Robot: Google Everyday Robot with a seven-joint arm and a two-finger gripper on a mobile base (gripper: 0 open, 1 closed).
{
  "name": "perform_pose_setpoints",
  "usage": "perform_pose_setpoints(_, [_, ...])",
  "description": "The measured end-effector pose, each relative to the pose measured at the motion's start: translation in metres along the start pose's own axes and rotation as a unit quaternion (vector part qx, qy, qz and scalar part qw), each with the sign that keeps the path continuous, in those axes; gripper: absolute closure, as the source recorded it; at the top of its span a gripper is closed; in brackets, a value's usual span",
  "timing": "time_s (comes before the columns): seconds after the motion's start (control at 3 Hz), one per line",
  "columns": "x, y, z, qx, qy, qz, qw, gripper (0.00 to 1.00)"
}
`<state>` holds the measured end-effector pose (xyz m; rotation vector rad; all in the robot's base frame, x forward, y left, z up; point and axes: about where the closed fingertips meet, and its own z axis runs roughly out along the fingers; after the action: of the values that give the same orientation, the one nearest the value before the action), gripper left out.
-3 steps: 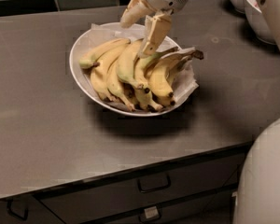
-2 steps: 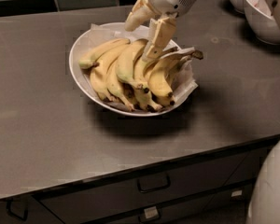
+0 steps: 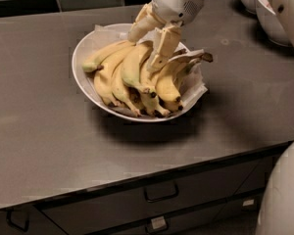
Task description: Pick banana from white bowl
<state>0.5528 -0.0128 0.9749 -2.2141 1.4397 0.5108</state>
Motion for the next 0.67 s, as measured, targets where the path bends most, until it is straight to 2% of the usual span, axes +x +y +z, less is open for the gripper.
perform_pose_setpoints(0.67, [-0.0004,-0.0054,0.0088,-0.014,-0.003,0.005,0.9999,0.40])
